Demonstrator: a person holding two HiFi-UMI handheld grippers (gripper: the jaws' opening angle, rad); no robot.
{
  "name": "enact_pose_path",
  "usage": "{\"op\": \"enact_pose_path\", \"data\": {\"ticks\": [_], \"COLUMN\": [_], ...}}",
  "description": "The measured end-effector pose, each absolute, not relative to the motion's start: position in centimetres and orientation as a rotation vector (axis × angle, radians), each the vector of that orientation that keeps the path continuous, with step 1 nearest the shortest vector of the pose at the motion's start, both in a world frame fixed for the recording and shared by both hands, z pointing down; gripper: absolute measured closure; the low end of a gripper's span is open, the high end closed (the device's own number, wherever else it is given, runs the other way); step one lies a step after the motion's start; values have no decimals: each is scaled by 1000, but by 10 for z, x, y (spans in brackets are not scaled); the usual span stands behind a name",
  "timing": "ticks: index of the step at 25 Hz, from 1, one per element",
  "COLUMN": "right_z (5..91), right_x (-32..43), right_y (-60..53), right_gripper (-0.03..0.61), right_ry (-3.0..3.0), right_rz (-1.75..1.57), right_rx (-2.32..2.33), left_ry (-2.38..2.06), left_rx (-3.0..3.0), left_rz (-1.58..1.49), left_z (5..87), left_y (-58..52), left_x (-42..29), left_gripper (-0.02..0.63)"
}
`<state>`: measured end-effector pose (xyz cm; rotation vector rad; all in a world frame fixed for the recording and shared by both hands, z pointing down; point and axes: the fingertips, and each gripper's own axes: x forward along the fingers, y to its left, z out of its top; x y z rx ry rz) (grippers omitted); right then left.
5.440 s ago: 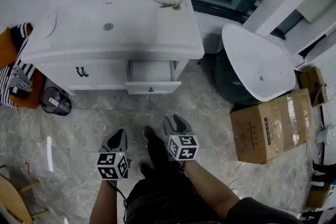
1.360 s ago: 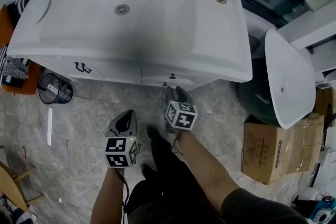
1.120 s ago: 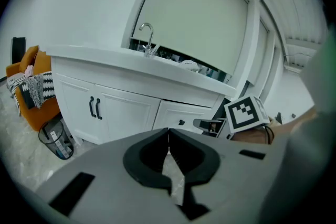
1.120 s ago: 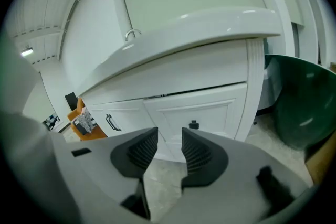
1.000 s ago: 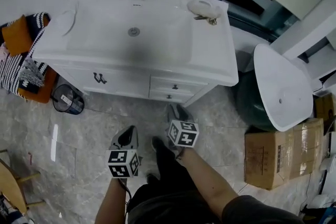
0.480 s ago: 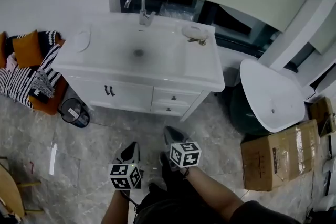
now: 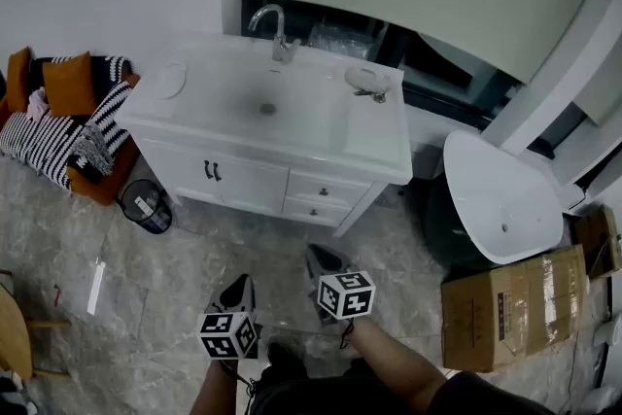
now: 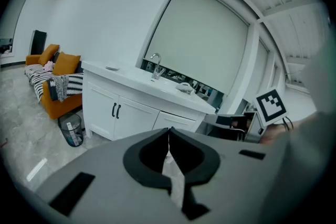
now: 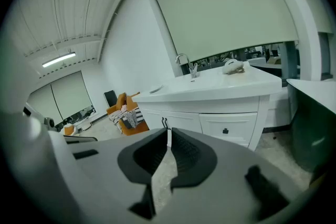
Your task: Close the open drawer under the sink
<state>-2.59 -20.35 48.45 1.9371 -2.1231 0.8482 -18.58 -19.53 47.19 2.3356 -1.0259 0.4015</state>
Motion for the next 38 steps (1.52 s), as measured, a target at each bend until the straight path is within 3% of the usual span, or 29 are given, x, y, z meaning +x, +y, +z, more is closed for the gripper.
{"op": "enact_pose_path", "data": {"ticks": [38], "right_z": [431], "right_x": [156], "right_y": [51], "right_gripper": [548], "right_ry": [-2450], "right_rz": [620], "right_rx": [1539], "left_ry": [-1467], "left_rx": [2274], "left_rz": [271], "left_z": [396], "left_y": [106], "left_x": [-17], "left_gripper": [600]}}
